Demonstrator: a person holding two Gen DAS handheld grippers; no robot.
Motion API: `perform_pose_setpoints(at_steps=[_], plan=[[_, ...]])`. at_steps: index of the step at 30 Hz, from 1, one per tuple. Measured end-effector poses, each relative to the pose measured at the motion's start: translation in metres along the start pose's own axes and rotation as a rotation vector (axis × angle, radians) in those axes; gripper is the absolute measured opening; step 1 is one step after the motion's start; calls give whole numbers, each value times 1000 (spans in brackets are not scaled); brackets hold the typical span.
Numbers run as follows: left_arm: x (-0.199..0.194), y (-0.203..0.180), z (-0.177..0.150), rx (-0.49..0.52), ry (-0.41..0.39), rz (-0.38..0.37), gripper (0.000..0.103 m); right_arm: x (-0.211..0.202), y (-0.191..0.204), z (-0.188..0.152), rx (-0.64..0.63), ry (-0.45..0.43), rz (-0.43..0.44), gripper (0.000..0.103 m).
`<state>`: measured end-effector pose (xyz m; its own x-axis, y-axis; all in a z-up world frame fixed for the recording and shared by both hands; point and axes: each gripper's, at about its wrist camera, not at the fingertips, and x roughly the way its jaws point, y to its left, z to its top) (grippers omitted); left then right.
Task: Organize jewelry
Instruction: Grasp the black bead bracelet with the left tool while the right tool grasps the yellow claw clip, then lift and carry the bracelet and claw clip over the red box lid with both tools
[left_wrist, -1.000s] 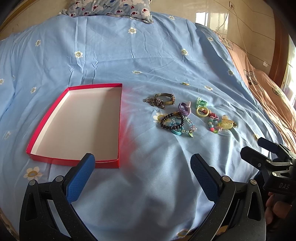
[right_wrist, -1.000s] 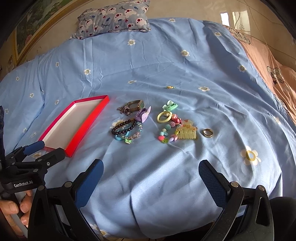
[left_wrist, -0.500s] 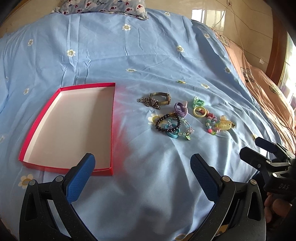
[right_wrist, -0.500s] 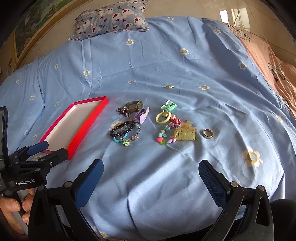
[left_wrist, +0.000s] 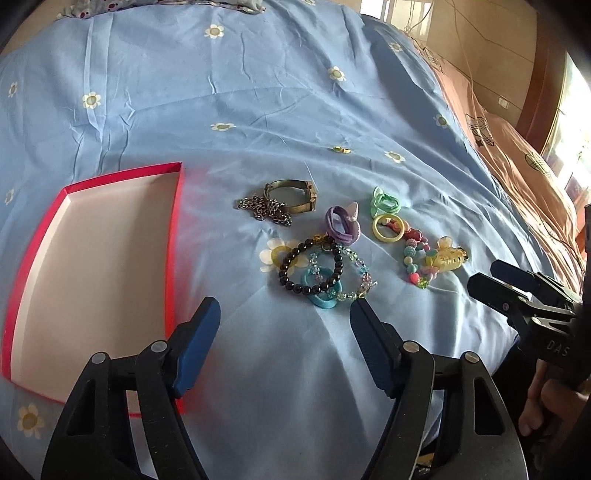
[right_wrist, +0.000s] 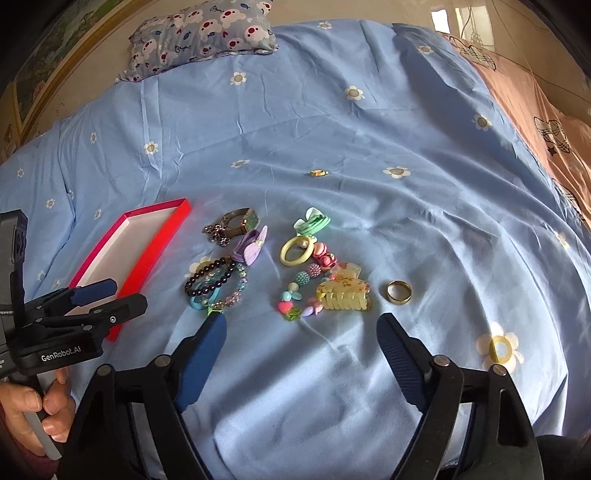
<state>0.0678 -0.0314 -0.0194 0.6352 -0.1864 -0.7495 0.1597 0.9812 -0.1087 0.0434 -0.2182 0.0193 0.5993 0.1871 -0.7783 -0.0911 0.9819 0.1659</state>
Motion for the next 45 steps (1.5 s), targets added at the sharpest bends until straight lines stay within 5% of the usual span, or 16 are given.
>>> perform_pose_setpoints(at_steps=[5, 12, 17, 26, 40, 45], plan=[[22, -2, 14, 4, 42, -35, 63, 23, -15, 9, 45, 43, -10, 58], [52, -18, 26, 67, 95, -66, 61, 45, -23, 17, 62, 82, -26, 58], [75, -21, 25, 100, 153, -87, 36, 58, -29, 18, 73, 112, -36, 57], [75, -15, 21, 104, 155, -145, 9, 64, -30, 19, 73, 116, -34, 43], [27, 5, 25, 38, 67, -178, 7, 37, -8, 28, 58, 54, 57, 40], [20, 17, 15, 20, 91, -188, 7, 31, 13, 32, 33, 45, 100, 40]])
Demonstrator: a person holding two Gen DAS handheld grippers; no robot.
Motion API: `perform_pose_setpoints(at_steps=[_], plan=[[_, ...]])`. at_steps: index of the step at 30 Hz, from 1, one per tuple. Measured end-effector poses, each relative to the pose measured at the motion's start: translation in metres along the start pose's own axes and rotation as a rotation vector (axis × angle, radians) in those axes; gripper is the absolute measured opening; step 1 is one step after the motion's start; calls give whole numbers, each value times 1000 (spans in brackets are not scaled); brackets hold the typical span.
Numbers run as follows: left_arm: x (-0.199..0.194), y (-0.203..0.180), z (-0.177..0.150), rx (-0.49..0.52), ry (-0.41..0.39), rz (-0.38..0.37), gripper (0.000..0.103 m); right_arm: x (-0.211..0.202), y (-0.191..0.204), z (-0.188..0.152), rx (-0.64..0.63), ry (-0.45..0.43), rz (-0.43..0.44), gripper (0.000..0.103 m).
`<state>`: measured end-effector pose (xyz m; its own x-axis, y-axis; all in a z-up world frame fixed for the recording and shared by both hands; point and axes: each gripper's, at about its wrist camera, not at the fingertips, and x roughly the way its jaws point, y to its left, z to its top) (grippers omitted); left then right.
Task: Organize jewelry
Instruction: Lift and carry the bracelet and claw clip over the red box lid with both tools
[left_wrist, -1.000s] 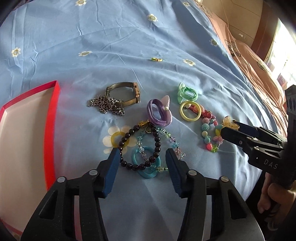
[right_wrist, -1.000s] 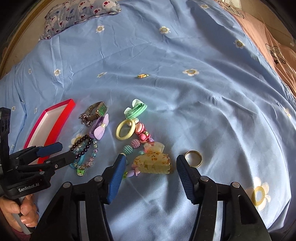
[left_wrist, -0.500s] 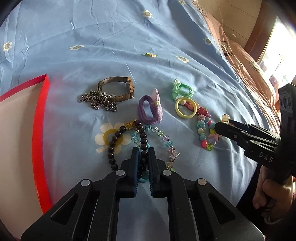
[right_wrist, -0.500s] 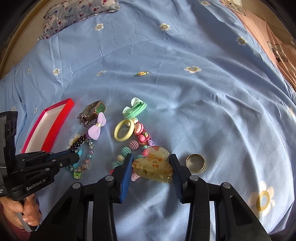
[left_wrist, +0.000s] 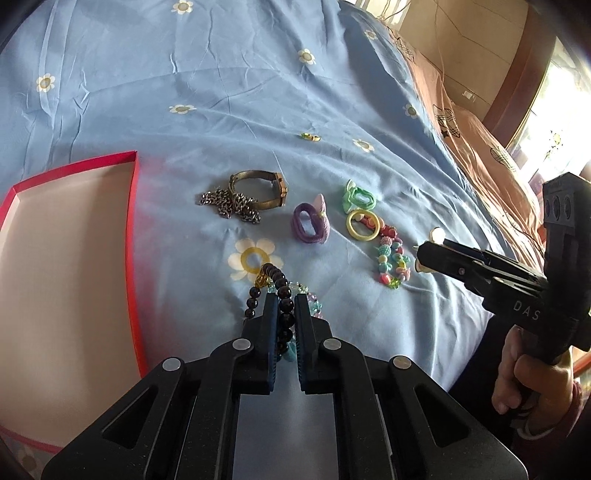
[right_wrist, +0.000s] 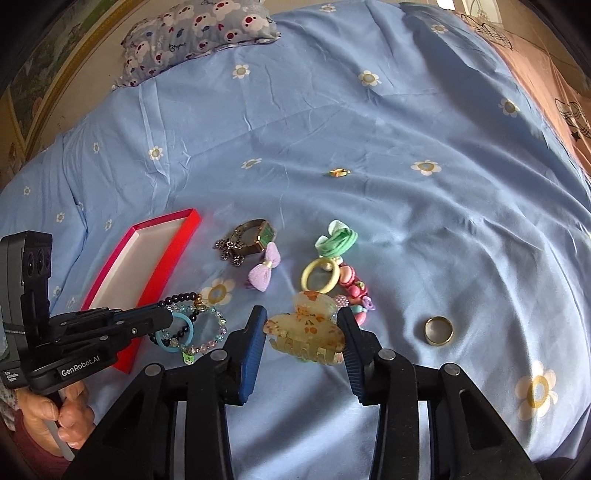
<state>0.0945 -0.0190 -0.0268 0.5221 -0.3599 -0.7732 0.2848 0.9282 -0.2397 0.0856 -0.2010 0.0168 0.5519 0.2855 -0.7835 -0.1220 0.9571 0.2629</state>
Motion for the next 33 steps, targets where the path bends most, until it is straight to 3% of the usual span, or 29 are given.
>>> perform_pose_setpoints(at_steps=[5, 11, 24, 26, 33], plan=[[2, 7, -21, -21, 52, 1, 9, 3, 17, -7, -31, 17, 20, 40], [-1, 12, -33, -29, 60, 13, 12, 4, 27, -12, -47, 29, 37, 40], [25, -9, -6, 62, 76, 23, 14, 2, 28, -17, -42, 31, 54, 40], [33, -14, -6, 92, 92, 26, 7, 3, 27, -16, -39, 31, 55, 40], [19, -7, -7, 83, 45, 41, 6, 5, 30, -17, -48, 31, 65, 40]])
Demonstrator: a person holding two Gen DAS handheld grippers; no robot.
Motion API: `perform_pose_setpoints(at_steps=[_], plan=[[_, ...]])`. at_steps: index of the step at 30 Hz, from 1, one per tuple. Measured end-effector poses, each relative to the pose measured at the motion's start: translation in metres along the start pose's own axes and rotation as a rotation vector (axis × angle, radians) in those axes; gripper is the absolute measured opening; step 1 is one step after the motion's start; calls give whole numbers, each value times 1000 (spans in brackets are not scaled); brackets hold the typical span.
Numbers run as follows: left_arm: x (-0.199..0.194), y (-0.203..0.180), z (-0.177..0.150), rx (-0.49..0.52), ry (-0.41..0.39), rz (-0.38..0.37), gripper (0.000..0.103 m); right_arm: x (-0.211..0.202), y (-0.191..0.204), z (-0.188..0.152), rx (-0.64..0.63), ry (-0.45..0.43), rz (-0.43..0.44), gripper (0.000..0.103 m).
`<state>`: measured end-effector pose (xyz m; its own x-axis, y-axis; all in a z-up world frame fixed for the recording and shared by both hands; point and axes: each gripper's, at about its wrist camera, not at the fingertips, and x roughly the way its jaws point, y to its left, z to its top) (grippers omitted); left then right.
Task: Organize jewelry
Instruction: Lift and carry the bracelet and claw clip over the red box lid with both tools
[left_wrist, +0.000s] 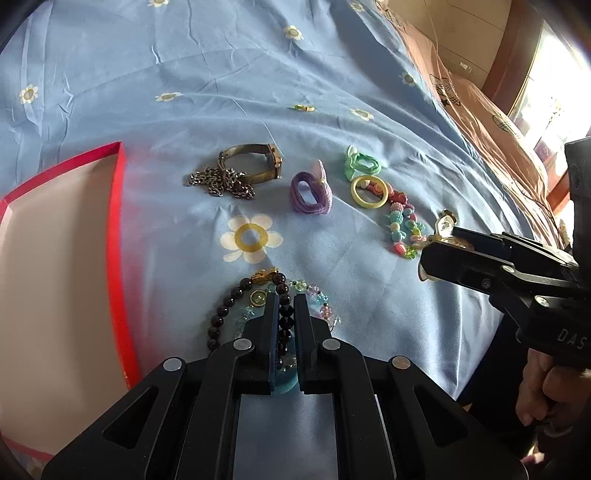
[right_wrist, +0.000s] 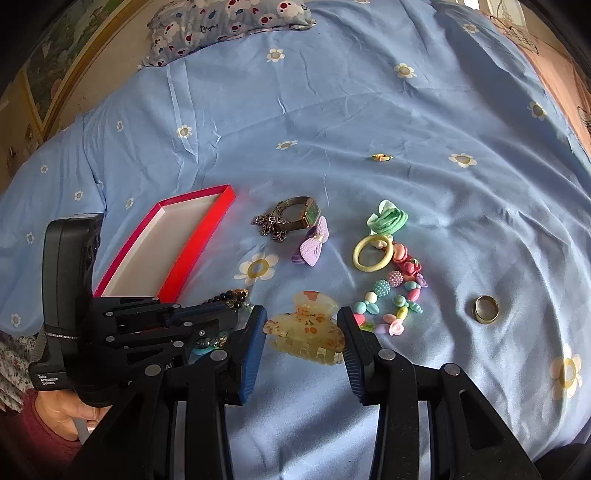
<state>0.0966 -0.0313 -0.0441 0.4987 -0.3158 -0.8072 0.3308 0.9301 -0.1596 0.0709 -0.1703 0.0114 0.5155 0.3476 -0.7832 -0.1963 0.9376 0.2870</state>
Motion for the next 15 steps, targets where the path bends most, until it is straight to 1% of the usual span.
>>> perform_pose_setpoints(at_steps=[9, 15], plan=[[-50, 32, 4, -99, -107, 0, 6, 10, 16, 8, -21, 7, 39, 40], [-79, 56, 5, -148, -163, 29, 6, 22, 39, 19, -60, 18, 81, 40]])
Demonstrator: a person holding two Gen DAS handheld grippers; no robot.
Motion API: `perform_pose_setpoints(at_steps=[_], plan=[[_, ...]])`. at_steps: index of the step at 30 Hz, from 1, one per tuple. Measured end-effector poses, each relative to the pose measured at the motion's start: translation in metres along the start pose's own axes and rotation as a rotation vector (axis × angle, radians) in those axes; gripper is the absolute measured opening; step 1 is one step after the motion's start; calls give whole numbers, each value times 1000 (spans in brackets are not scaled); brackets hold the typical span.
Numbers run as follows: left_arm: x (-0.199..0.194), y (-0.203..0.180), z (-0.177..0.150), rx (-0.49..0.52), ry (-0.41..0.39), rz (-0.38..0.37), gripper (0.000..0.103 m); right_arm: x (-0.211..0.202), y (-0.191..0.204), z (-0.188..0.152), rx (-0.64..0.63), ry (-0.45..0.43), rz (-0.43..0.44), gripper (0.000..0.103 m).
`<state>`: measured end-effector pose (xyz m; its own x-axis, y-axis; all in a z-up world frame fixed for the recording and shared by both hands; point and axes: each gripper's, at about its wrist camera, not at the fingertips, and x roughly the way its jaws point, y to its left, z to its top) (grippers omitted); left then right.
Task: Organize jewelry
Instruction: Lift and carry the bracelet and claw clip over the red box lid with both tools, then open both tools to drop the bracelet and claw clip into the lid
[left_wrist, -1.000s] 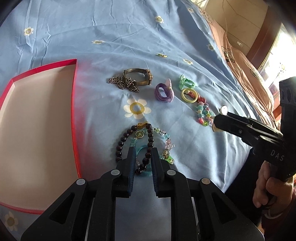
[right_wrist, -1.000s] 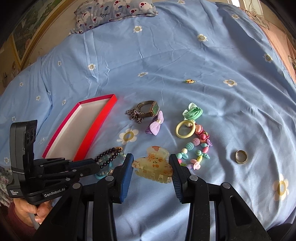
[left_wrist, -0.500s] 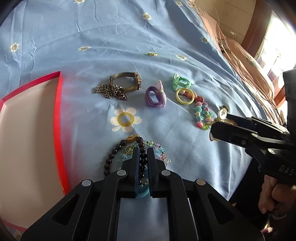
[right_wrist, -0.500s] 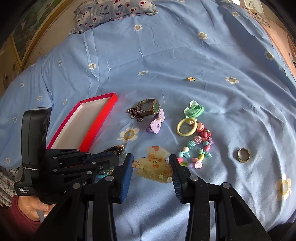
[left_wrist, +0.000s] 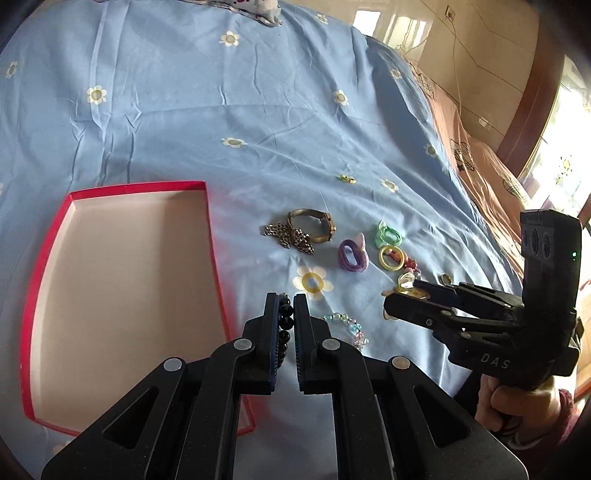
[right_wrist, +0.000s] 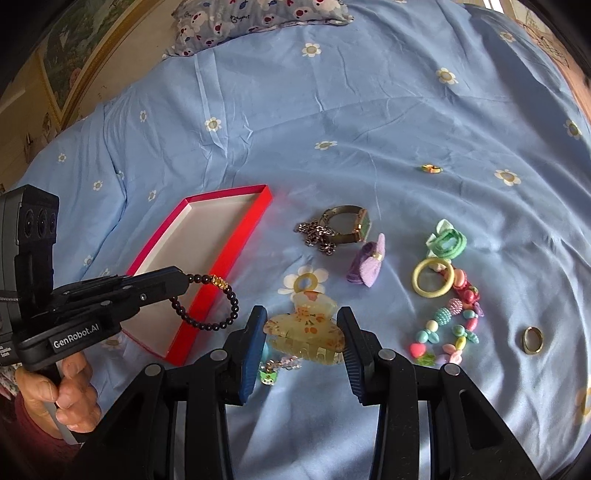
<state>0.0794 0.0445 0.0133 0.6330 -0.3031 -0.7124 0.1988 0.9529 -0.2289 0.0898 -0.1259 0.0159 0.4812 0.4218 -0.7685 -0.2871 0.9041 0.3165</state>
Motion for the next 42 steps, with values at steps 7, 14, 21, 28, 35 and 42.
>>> perform_pose_setpoints(at_steps=[7, 14, 21, 28, 35, 42], plan=[[-34, 36, 5, -61, -66, 46, 6, 20, 38, 18, -63, 13, 72, 40], [-48, 80, 2, -127, -91, 116, 6, 49, 87, 32, -141, 30, 150, 40], [-38, 119, -7, -201, -70, 132, 6, 91, 122, 34, -192, 92, 201, 40], [-25, 146, -17, -256, -44, 150, 6, 130, 139, 34, -222, 161, 210, 40], [-9, 175, -36, -313, 27, 202, 6, 159, 150, 26, -270, 226, 192, 40], [4, 181, -46, -303, 75, 253, 6, 163, 160, 24, -339, 229, 168, 40]])
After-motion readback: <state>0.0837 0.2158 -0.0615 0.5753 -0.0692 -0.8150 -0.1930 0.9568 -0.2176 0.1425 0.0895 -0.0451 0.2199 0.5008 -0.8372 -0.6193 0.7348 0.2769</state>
